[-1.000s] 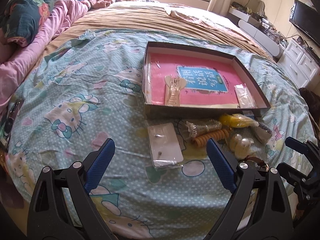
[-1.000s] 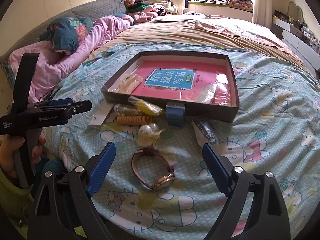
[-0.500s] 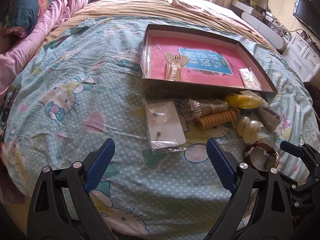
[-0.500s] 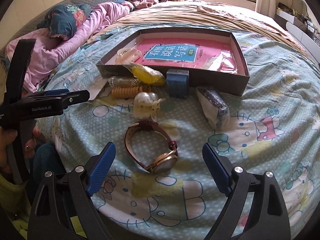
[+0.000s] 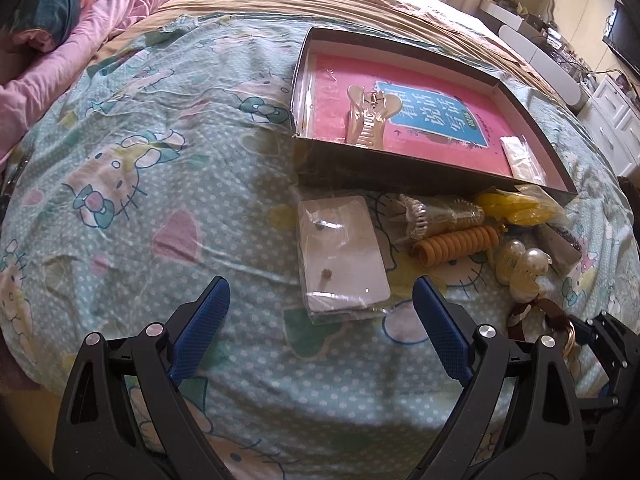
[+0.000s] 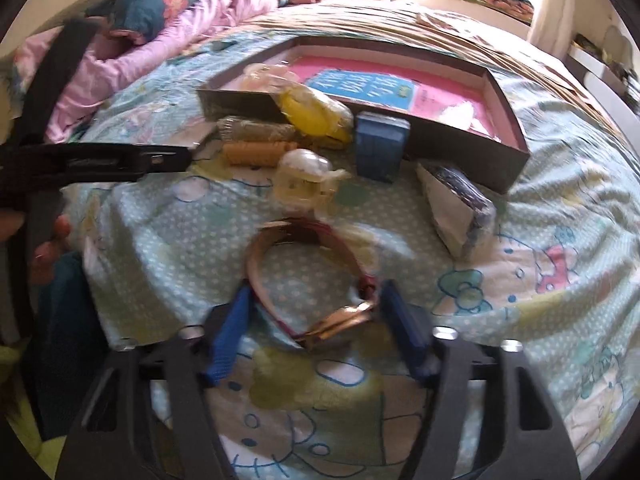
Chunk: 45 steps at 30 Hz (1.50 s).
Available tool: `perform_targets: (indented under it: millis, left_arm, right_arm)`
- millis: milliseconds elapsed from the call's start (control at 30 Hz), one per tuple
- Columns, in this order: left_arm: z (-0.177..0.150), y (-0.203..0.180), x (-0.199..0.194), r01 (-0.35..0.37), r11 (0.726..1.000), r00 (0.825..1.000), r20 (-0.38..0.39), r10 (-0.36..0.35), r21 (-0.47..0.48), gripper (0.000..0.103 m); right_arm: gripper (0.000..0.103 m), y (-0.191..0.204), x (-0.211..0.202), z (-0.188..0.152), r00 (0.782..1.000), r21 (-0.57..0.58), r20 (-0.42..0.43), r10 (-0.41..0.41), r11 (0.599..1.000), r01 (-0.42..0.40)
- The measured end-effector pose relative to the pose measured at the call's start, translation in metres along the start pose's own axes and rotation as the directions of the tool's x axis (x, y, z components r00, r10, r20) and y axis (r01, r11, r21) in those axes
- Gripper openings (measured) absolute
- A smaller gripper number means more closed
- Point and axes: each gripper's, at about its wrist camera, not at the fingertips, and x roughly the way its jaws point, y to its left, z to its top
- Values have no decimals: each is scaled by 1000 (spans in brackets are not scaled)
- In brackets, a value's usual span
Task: Organize jewelry
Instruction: 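Grasp the brown leather watch with the right tool while the left tool grasps the earring-card bag, then carry the watch into the box with the right tool while the left tool places the earring bag inside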
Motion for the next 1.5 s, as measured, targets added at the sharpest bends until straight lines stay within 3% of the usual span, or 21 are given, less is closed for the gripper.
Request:
perform_targets:
  millis: [133, 200, 233, 800, 1500]
  left_arm:
    - [4, -2, 6, -26, 1000, 1000, 5, 26, 10, 63]
    - [5, -4, 6, -30, 999, 999, 12, 30, 27, 40]
    - [5, -5, 5, -27, 999, 999, 18, 27, 30, 34]
    - [13, -7, -46, 53, 998, 991, 119, -58, 45, 33]
    - [45, -16, -74, 70, 995, 976, 203, -83, 71, 34]
  right_arm:
    - [49, -1, -4, -1, 1000, -3, 12, 13, 1000, -13]
    - [47, -2, -7, 1, 999, 7, 18, 29, 1000, -29]
    - [47, -3, -10, 1, 999, 7, 22, 39, 999, -39]
    - [44, -12, -53, 15, 990, 28, 116, 75, 996, -79]
    - [44, -39, -82, 66, 965, 40, 262, -10, 999, -1]
